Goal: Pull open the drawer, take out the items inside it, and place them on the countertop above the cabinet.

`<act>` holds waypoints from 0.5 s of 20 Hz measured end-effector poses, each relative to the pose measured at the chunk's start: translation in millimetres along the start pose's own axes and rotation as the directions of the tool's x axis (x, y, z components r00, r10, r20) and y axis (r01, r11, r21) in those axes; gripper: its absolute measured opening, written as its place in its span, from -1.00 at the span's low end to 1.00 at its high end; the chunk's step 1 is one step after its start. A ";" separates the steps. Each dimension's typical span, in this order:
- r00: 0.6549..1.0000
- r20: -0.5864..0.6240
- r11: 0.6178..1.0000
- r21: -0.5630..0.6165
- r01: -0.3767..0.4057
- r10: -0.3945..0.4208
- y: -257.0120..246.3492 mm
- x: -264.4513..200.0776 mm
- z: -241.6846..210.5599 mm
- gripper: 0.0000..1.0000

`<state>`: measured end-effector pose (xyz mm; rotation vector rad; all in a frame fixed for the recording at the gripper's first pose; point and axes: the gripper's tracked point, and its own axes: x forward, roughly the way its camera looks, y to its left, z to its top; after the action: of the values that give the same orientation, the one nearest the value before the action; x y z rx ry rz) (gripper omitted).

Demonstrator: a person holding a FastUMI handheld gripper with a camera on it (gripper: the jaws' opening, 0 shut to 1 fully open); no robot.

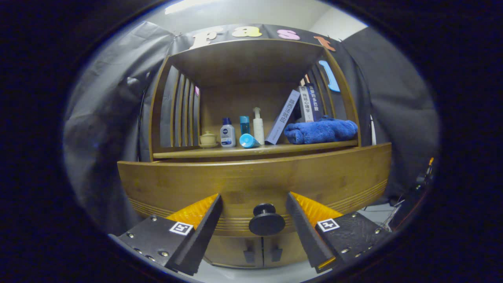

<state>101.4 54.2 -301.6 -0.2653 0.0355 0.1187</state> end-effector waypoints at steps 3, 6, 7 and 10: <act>1.000 0.004 0.996 -0.090 0.007 -0.006 7.2 9.7 0.9 0.99; 1.000 0.014 0.999 -0.050 0.009 -0.009 7.4 14.5 -0.4 0.99; 1.000 0.017 0.999 -0.052 0.011 -0.010 5.9 15.8 -1.6 0.98; 0.999 0.033 0.999 -0.047 0.017 -0.015 6.0 17.0 -0.6 0.99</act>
<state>117.5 61.7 -304.6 -0.3104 -0.0020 0.1082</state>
